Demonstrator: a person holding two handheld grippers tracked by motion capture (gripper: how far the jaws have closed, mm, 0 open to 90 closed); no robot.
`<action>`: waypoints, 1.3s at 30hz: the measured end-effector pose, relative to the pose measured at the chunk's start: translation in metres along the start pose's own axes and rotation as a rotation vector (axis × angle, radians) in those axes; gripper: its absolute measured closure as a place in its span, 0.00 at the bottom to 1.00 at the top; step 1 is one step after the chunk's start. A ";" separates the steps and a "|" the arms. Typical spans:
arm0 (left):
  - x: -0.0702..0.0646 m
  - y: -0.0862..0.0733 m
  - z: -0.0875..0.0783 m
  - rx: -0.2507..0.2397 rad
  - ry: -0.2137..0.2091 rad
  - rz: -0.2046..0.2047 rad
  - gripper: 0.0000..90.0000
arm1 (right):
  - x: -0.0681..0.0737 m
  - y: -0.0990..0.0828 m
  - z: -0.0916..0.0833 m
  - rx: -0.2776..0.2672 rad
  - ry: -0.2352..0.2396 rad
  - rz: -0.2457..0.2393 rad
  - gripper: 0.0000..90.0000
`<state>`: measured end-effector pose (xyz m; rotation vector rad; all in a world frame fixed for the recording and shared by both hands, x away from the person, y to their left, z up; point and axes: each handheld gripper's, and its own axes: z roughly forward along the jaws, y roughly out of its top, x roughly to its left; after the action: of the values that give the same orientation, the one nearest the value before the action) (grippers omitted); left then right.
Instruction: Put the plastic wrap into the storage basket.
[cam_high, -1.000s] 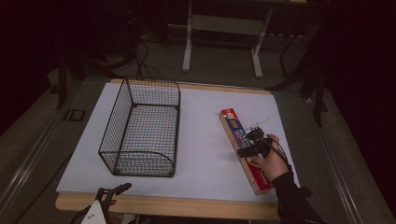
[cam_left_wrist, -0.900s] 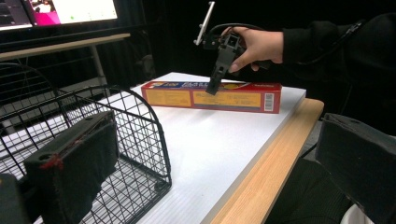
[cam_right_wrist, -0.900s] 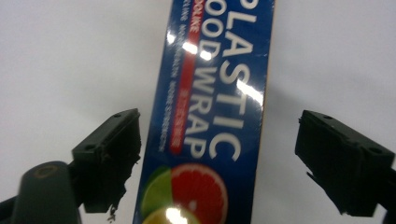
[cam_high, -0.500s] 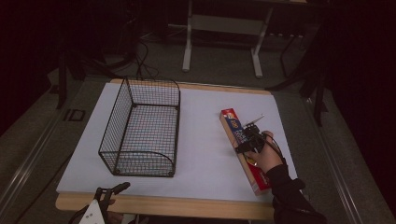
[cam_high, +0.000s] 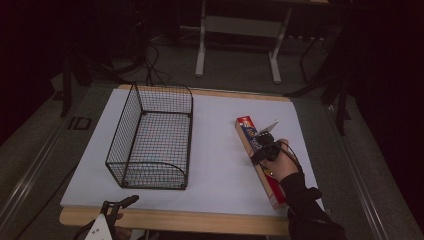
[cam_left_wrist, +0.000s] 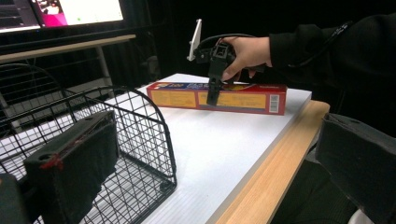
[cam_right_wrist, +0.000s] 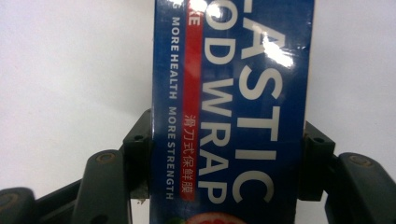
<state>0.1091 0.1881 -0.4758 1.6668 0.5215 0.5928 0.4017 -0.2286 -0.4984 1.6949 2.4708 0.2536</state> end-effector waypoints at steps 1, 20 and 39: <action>0.000 0.000 0.000 0.001 0.000 0.000 0.00 | -0.001 0.000 -0.002 -0.006 0.001 0.007 0.44; 0.000 -0.001 0.001 0.007 0.001 0.005 0.00 | 0.001 0.020 -0.062 -0.153 -0.006 0.006 0.44; 0.000 -0.001 0.002 0.001 -0.002 0.006 0.00 | 0.056 0.051 -0.110 -0.258 -0.010 -0.084 0.44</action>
<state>0.1103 0.1871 -0.4766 1.6704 0.5157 0.5950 0.4054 -0.1656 -0.3810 1.4810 2.3741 0.5266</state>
